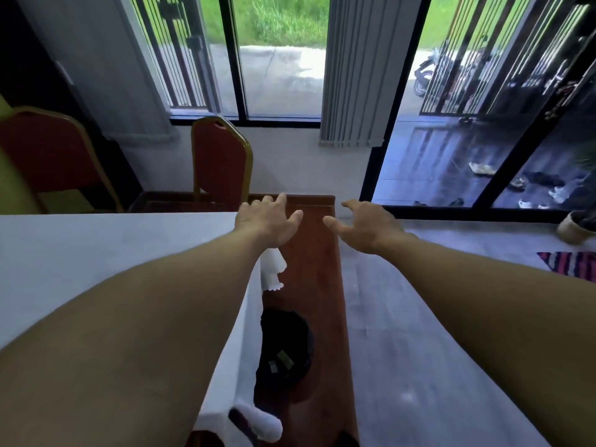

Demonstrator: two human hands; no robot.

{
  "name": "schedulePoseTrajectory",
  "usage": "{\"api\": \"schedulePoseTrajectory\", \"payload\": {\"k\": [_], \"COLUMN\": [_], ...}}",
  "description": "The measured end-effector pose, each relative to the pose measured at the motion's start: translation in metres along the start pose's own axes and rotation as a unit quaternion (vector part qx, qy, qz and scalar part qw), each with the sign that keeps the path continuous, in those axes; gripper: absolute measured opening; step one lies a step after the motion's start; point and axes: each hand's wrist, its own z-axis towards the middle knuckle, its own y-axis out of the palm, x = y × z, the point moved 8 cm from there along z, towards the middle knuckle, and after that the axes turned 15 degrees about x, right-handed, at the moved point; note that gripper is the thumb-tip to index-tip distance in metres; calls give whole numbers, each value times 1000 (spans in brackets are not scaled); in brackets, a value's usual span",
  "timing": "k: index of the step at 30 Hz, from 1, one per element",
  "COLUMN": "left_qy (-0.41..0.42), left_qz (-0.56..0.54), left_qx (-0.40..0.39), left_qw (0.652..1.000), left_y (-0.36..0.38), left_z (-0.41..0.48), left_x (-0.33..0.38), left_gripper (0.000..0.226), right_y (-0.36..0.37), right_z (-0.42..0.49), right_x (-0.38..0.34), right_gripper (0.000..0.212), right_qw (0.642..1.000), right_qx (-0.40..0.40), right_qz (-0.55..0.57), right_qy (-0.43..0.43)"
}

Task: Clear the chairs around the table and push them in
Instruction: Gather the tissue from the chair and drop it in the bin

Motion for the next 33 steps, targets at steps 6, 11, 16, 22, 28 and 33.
{"api": "schedulePoseTrajectory", "payload": {"k": [6,11,16,22,28,33], "left_qy": [-39,-67,-73,-80,-86,-97], "left_qz": [-8,1,1,-3,-2,-1], "left_qx": [0,-20,-19,-17,-12,-12], "left_qw": [999,998,997,997,996,995], "left_y": [12,33,43,46,45,47], "left_z": [54,89,135,177,204,224], "left_x": [23,20,11,-7,-25,-40], "left_gripper": [70,72,72,71,71,69], "right_y": [15,34,43,49,62,70], "right_z": [70,117,165,211,243,268], "right_x": [26,23,21,11,-5,-18], "right_gripper": [87,89,86,75,85,85], "right_qw": [999,998,997,997,997,996], "right_qx": [-27,-46,-41,-38,-41,-43], "right_qz": [-2,17,34,36,30,23], "right_qy": [-31,-46,-52,-62,-66,-81]}}
